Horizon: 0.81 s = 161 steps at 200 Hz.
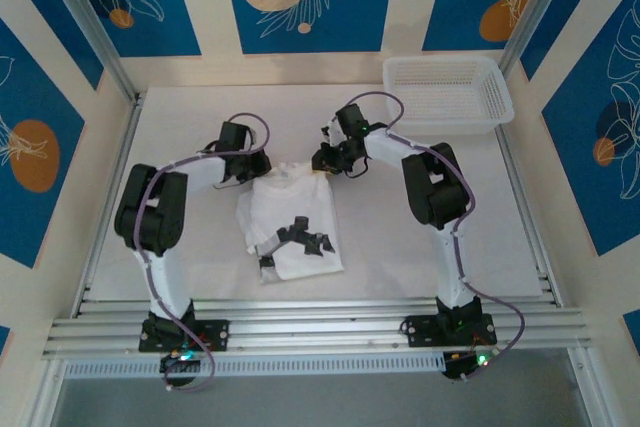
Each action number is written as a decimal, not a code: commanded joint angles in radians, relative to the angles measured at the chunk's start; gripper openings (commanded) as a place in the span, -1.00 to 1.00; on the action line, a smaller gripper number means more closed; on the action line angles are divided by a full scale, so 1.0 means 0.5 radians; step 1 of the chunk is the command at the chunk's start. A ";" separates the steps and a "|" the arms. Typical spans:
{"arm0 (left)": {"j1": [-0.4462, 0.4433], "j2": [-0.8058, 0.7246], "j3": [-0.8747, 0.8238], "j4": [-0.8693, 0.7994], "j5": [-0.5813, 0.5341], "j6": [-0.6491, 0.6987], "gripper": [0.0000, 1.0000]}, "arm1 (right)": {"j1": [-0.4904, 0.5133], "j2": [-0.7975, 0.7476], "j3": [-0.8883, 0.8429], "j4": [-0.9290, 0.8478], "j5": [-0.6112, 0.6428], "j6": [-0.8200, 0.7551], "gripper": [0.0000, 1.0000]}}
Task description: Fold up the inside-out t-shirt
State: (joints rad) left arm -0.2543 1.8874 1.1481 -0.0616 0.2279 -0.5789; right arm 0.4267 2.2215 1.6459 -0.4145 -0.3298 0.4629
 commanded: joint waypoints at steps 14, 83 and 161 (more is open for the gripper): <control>0.091 -0.408 -0.161 0.019 -0.065 -0.110 -1.00 | -0.052 -0.393 -0.244 0.167 -0.116 0.110 -0.68; 0.091 -0.443 -0.225 0.225 0.153 -0.246 -1.00 | -0.060 -0.531 -0.325 0.272 -0.172 0.173 -0.71; 0.108 -0.862 0.733 -0.063 0.285 -0.205 -1.00 | -0.095 -0.500 1.320 -0.444 -0.136 0.023 -0.89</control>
State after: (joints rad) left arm -0.2146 1.6119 1.4357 -0.0978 0.3115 -0.6926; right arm 0.3843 2.0411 2.1433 -0.5251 -0.3851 0.5190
